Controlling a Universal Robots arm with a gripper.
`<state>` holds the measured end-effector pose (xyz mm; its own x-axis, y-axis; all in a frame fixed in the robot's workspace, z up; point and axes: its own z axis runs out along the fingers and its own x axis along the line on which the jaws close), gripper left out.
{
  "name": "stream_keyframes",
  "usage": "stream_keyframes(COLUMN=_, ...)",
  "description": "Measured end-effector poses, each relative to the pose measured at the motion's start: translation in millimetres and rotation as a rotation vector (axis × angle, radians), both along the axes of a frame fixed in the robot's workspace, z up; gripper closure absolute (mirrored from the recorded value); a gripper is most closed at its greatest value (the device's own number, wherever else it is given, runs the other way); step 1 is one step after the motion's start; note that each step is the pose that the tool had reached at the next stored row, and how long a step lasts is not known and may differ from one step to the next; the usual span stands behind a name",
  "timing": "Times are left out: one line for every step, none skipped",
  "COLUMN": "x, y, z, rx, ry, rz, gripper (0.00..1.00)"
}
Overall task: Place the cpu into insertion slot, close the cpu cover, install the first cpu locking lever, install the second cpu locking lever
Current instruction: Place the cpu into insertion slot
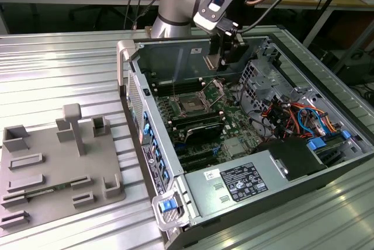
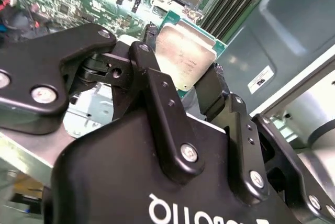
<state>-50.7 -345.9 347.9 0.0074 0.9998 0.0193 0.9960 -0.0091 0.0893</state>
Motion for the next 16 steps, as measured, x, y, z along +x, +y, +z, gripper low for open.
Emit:
stream_keyframes(x=0.0, y=0.0, z=-0.3, rx=-0.0001, ry=0.0000, rz=0.017, gripper=0.45)
stream_keyframes(x=-0.1, y=0.0, z=-0.7, rx=0.0001, ry=-0.0002, rz=0.025, gripper=0.45)
stream_keyframes(x=-0.1, y=0.0, z=-1.3, rx=0.0004, ry=-0.0002, rz=0.032, gripper=0.45)
stream_keyframes(x=-0.4, y=0.0, z=-1.6, rx=0.0002, ry=-0.0002, rz=0.038, gripper=0.45)
stream_keyframes(x=-1.4, y=0.0, z=-2.3, rx=0.0000, ry=0.0000, rz=0.050, gripper=0.45)
stream_keyframes(x=-2.2, y=0.0, z=-2.5, rx=0.0001, ry=0.0000, rz=0.055, gripper=0.45)
stream_keyframes(x=-3.0, y=0.0, z=-2.6, rx=0.0000, ry=0.0001, rz=0.060, gripper=0.45)
stream_keyframes(x=-3.9, y=0.0, z=-2.8, rx=0.0000, ry=0.0003, rz=0.065, gripper=0.45)
stream_keyframes(x=-4.0, y=0.0, z=-2.9, rx=0.0002, ry=0.0002, rz=0.065, gripper=0.45)
stream_keyframes(x=-4.1, y=0.0, z=-2.9, rx=0.0001, ry=0.0002, rz=0.065, gripper=0.45)
stream_keyframes(x=-4.2, y=0.0, z=-2.9, rx=0.0002, ry=0.0002, rz=0.065, gripper=0.45)
stream_keyframes(x=-4.2, y=0.0, z=-2.9, rx=0.0001, ry=0.0002, rz=0.065, gripper=0.45)
stream_keyframes(x=-4.2, y=0.0, z=-2.9, rx=0.0001, ry=0.0002, rz=0.065, gripper=0.45)
stream_keyframes(x=-4.2, y=0.0, z=-2.9, rx=0.0002, ry=0.0002, rz=0.065, gripper=0.45)
stream_keyframes(x=-4.2, y=0.0, z=-2.9, rx=0.0001, ry=0.0002, rz=0.065, gripper=0.45)
stream_keyframes(x=-4.2, y=0.0, z=-2.9, rx=0.0001, ry=0.0003, rz=0.065, gripper=0.45)
